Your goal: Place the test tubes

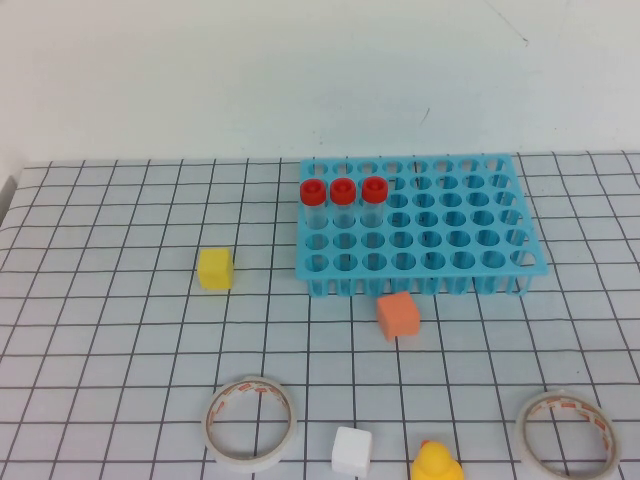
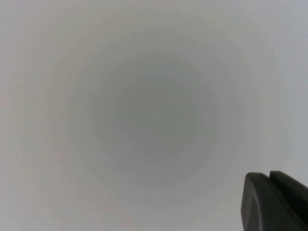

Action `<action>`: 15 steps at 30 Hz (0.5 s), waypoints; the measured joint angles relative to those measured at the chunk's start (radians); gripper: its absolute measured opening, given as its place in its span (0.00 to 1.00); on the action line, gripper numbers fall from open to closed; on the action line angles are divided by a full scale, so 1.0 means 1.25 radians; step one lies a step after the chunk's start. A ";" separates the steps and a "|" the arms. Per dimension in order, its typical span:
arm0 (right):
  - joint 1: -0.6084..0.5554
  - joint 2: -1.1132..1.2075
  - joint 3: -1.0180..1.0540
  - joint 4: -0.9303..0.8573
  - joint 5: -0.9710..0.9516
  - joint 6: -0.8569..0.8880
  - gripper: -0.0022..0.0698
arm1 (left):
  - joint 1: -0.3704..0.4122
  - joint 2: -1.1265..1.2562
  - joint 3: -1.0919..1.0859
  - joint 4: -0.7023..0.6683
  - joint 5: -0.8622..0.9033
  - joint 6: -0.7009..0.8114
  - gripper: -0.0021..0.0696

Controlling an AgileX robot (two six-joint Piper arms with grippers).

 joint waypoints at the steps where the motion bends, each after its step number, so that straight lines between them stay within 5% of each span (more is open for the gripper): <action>1: 0.000 0.000 0.000 0.000 0.000 0.000 0.03 | -0.008 -0.028 0.034 0.000 0.000 0.001 0.03; 15: 0.000 0.000 0.000 -0.002 -0.001 0.000 0.03 | -0.025 -0.372 0.639 -0.005 0.014 -0.151 0.03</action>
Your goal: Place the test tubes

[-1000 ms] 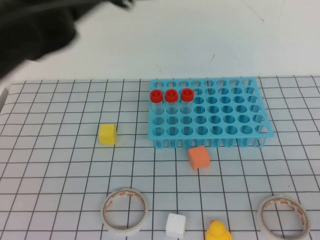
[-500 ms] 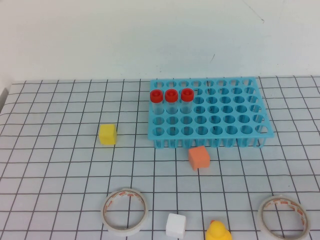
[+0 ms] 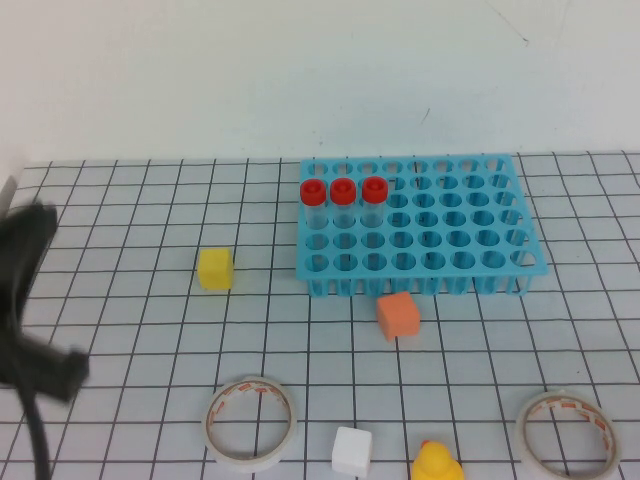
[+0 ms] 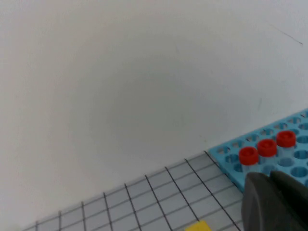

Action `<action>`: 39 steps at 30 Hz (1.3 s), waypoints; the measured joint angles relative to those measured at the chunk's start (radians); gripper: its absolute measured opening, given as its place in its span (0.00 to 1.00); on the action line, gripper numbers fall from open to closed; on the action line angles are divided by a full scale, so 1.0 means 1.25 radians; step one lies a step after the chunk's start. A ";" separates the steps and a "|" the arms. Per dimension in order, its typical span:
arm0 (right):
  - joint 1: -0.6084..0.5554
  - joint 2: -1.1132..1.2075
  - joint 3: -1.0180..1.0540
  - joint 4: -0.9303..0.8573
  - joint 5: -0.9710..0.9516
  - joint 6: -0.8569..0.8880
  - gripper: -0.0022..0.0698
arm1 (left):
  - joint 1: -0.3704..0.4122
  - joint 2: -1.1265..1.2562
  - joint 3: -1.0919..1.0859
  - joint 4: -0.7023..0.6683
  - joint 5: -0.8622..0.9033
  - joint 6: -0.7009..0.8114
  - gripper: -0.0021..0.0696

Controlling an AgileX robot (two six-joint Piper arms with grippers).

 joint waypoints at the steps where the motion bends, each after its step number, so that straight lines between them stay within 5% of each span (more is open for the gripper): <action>1: 0.000 0.000 0.000 0.000 0.000 0.000 0.03 | 0.000 -0.014 0.023 0.000 0.010 -0.009 0.03; 18: 0.000 0.000 0.000 -0.001 0.000 0.000 0.03 | 0.010 -0.096 0.146 0.000 -0.022 -0.053 0.03; 30: 0.000 0.000 0.001 -0.001 0.001 0.000 0.03 | 0.355 -0.332 0.241 0.012 0.288 0.036 0.03; 39: 0.000 0.000 0.001 -0.001 0.001 0.000 0.03 | 0.401 -0.479 0.344 0.014 0.264 0.047 0.03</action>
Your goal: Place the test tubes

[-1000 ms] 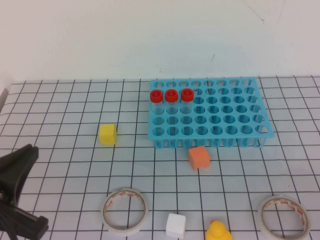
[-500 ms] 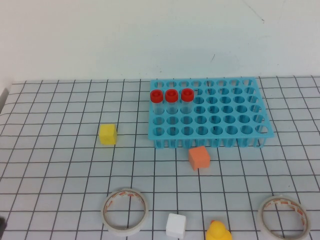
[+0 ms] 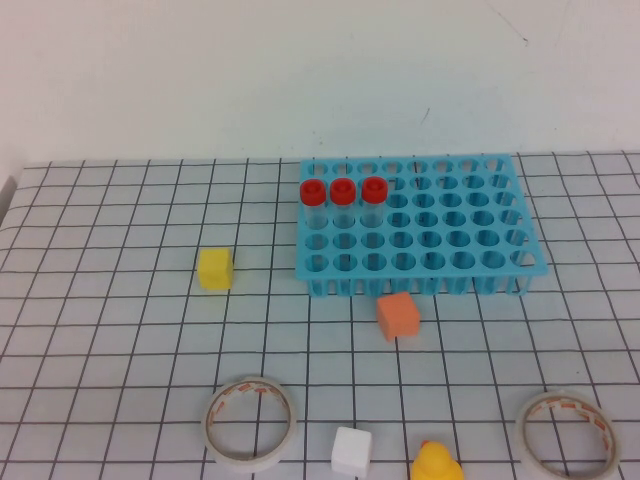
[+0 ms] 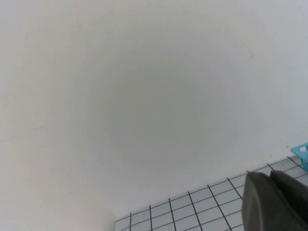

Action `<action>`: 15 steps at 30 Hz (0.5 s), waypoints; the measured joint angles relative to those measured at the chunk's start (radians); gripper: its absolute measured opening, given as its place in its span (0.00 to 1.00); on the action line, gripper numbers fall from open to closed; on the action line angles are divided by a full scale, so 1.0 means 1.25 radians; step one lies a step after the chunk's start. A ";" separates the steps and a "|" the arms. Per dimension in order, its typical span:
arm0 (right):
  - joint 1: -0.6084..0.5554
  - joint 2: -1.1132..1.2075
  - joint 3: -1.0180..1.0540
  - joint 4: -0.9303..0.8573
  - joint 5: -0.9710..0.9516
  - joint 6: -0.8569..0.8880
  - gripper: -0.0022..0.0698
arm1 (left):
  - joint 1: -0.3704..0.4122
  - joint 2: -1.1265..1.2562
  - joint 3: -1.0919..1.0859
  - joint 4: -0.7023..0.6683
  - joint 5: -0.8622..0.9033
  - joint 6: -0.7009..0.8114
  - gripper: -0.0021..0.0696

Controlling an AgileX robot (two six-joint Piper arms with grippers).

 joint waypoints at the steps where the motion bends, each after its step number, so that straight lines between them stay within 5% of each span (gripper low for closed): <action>1: 0.000 0.000 0.000 0.000 0.000 0.000 0.03 | 0.000 -0.001 0.001 0.000 -0.001 0.000 0.03; 5: 0.000 0.000 0.000 0.000 0.000 0.000 0.03 | 0.000 -0.001 0.011 0.000 -0.003 -0.024 0.03; 7: 0.000 0.000 0.000 0.000 0.000 0.002 0.03 | 0.000 -0.001 0.012 0.092 -0.003 -0.153 0.03; 15: 0.000 0.000 0.000 0.000 0.000 0.002 0.03 | 0.003 -0.002 0.055 1.236 0.186 -1.392 0.03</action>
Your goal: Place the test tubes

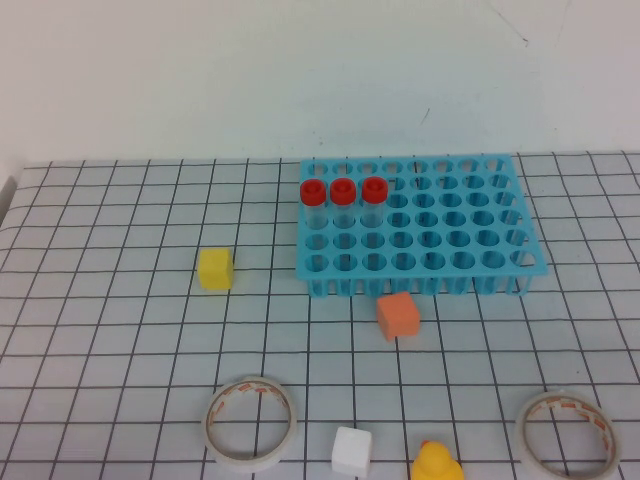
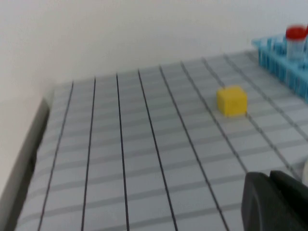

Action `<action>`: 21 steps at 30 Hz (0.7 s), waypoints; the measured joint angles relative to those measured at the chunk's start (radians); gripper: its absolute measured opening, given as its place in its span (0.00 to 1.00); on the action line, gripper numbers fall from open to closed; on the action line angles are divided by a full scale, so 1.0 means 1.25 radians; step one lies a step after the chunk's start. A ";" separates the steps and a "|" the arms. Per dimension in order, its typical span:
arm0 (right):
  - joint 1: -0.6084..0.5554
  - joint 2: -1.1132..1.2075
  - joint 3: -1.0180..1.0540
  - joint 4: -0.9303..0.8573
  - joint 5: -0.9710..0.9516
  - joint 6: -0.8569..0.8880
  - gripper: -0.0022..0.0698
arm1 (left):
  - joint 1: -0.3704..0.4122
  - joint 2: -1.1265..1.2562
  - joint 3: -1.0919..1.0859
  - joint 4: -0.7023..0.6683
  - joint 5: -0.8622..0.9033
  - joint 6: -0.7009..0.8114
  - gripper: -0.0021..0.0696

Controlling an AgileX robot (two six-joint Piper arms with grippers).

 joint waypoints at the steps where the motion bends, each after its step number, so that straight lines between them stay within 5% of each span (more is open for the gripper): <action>1: 0.000 0.000 0.000 0.000 0.000 0.000 0.03 | 0.000 -0.002 0.008 0.045 0.040 -0.048 0.03; 5: 0.000 0.000 0.000 0.000 0.000 0.000 0.03 | 0.000 -0.032 0.052 0.110 0.139 -0.120 0.03; 21: 0.000 0.004 0.001 0.000 0.000 0.001 0.03 | 0.000 -0.059 0.086 0.096 0.093 -0.148 0.03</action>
